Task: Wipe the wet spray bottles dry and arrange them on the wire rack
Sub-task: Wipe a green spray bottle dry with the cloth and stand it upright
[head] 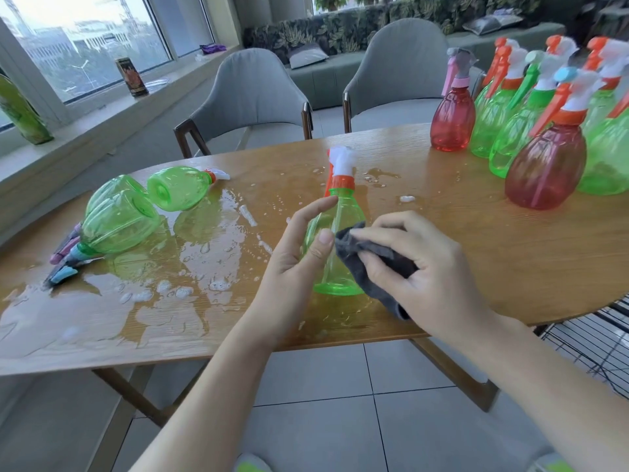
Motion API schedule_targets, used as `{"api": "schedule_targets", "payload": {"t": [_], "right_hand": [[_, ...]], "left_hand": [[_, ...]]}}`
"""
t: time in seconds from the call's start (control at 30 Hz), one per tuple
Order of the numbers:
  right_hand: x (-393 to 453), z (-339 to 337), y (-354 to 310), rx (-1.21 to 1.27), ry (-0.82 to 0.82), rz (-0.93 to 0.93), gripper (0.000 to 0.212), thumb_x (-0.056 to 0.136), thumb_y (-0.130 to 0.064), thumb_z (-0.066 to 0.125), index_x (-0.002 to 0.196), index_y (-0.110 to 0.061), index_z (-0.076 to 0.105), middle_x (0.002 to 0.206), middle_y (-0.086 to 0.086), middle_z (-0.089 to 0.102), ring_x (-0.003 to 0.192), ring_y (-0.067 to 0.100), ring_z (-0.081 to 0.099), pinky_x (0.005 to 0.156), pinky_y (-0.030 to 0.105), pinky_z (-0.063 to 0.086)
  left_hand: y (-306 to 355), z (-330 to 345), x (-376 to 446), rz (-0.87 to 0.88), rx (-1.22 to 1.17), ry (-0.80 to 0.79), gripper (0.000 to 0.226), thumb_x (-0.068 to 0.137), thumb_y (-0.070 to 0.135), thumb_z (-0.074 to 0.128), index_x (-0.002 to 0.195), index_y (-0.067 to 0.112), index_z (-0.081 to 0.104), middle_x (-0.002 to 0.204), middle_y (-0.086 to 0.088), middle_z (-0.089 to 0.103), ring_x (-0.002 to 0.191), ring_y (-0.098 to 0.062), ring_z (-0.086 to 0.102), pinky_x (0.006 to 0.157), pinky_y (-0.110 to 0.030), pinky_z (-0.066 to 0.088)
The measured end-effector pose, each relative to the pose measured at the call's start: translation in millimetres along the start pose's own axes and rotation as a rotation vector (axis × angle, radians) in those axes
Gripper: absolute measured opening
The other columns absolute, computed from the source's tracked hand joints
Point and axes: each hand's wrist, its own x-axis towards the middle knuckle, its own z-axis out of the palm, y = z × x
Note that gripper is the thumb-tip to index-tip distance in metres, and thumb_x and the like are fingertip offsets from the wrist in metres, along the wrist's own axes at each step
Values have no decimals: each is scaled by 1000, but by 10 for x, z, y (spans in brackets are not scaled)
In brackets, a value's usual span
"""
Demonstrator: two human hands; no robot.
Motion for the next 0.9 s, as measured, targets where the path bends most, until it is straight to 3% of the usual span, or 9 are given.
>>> {"api": "schedule_targets", "payload": {"t": [0.17,0.23,0.37,0.6,0.7,0.77,0.9], "right_hand": [[-127,20,-6,-3,-152,-165,24,98,-14,66,117,-4,76,107,13,65,96,20,63,89,20,48],[-146,-9,8,-40,-189,-214,26,98,-17,64,118,-4,76,107,14,65,95,22,64,89,22,50],[-165,-54,54,-98,-173,-243,25,97,-16,66,117,-5,77,105,13,67,93,23,65,88,25,52],[-80,-63,39,-36,-78,-162,24,96,-11,70,118,-2,76,107,14,66,97,18,64,88,19,51],[31,-62,-3,-54,13,-107,24,95,-9,71,117,-1,75,106,13,66,98,14,62,90,14,45],[107,-68,-8,-52,59,-60,23,96,-9,70,118,-3,75,107,11,67,98,12,63,90,12,44],[181,-72,13,1,110,79,24,98,-15,69,121,-10,74,109,2,71,102,13,67,89,24,51]], "left_hand": [[-33,-48,45,-44,-73,52,40,105,44,59,145,41,59,145,-12,63,138,-39,57,119,-68,39],[-32,-61,50,-68,-112,71,39,105,40,58,144,39,60,139,-14,66,130,-38,63,116,-63,44],[-2,-88,31,-99,-206,62,37,109,30,57,145,32,61,131,-16,70,118,-34,69,97,-49,53],[-17,-123,5,-68,-152,-2,44,102,41,62,145,32,62,146,-18,63,131,-40,63,104,-53,50],[-52,-137,4,-36,-98,-45,54,97,53,72,146,32,62,154,-15,57,145,-45,50,118,-70,38],[-61,-141,4,-9,-81,-52,54,96,55,74,144,33,64,154,-11,58,147,-42,49,120,-72,35],[-54,-144,8,23,-90,-61,50,99,51,72,144,31,65,155,-9,58,147,-38,50,120,-69,37]]}}
